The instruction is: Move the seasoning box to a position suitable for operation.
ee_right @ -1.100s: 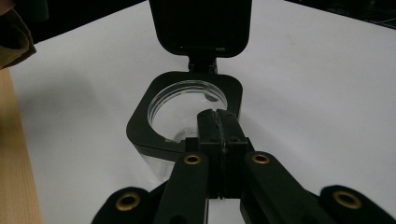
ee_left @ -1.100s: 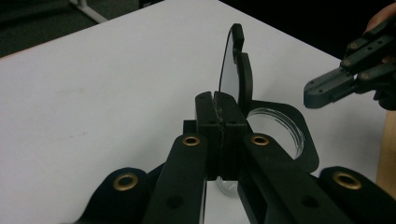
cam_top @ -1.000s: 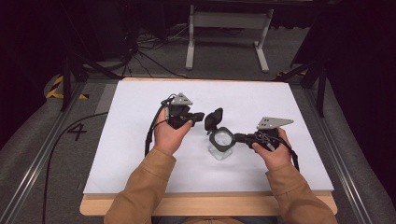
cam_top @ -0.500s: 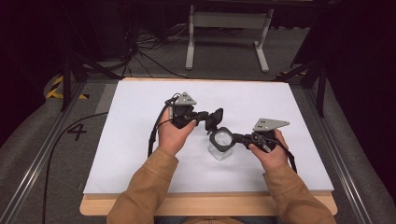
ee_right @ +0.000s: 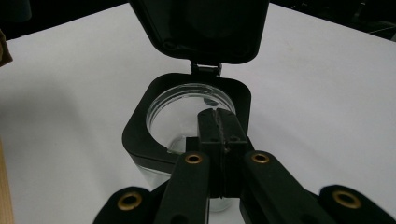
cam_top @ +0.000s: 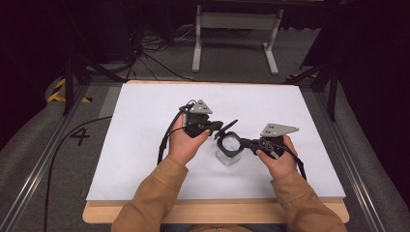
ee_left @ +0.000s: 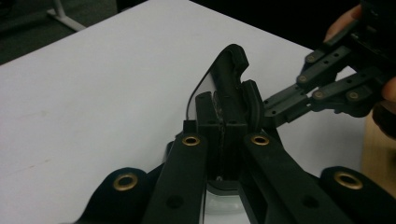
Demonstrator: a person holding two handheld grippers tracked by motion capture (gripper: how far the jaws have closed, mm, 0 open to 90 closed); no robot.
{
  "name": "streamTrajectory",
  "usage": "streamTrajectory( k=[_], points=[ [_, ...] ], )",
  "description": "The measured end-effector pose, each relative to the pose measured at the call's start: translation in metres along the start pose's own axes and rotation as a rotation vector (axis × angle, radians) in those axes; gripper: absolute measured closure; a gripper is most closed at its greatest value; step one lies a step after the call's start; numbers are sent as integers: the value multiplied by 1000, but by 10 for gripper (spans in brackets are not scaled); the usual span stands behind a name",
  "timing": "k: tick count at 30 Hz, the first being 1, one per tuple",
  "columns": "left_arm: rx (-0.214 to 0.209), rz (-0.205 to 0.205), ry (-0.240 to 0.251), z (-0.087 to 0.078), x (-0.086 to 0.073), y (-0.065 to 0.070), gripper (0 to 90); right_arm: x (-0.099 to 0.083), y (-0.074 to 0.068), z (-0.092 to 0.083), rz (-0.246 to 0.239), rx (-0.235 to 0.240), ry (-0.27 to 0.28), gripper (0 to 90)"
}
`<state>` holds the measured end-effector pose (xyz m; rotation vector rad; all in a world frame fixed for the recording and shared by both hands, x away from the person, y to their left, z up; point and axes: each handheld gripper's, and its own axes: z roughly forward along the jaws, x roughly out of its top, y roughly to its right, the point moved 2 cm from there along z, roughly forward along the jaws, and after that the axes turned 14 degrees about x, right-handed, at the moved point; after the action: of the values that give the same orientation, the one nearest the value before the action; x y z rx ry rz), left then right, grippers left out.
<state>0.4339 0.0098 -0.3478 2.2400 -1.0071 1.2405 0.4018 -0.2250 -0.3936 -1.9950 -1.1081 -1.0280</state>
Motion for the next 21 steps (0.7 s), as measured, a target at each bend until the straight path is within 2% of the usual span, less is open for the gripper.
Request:
streamTrajectory(
  k=[2, 4, 7, 9, 13, 21],
  points=[
    [-22, 17, -18, 2, 0, 5, 900, 0, -1, 0, 2, -7, -4, 900],
    [-27, 29, -31, 3, -1, 9, 900, 2, -3, -2, 26, -28, -10, 900],
    [-50, 41, -50, 4, -2, 12, 900, 6, -5, -11, 42, -44, -9, 900],
    [-65, 44, -67, 6, -3, 14, 900, 10, -4, -23, 39, -91, -3, 900],
    [-78, 77, -108, 10, -5, 19, 900, 11, 2, -42, 57, -128, 37, 900],
    [-93, 127, -183, 22, -11, 28, 900, 7, 13, -61, 84, -163, 59, 900]
  ],
)
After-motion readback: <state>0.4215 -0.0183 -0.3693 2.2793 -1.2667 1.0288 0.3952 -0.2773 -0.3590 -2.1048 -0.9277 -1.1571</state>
